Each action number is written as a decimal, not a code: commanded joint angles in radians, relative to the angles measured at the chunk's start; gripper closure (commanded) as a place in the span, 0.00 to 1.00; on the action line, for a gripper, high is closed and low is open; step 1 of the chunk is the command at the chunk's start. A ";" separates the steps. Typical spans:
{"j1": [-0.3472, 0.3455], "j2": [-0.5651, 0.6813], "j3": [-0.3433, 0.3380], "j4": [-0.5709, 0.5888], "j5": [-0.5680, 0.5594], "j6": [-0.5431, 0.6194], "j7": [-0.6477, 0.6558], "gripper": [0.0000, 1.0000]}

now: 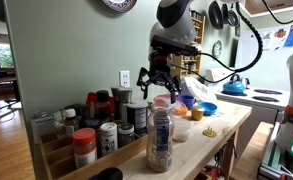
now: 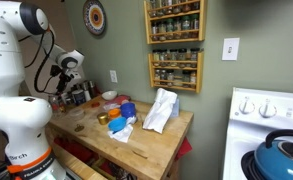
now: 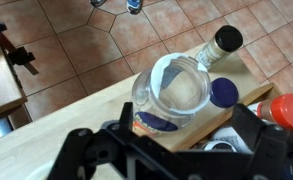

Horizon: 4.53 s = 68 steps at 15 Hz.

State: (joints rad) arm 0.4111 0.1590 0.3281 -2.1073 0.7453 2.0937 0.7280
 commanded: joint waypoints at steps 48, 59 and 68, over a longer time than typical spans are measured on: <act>0.011 0.365 -0.302 0.244 -0.751 0.208 0.709 0.00; -0.028 0.312 -0.239 0.222 -0.742 -0.102 0.645 0.00; -0.050 0.245 -0.235 0.131 -0.744 -0.237 0.625 0.00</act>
State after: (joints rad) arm 0.3865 0.4527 0.0733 -1.9130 0.0100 1.8972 1.3710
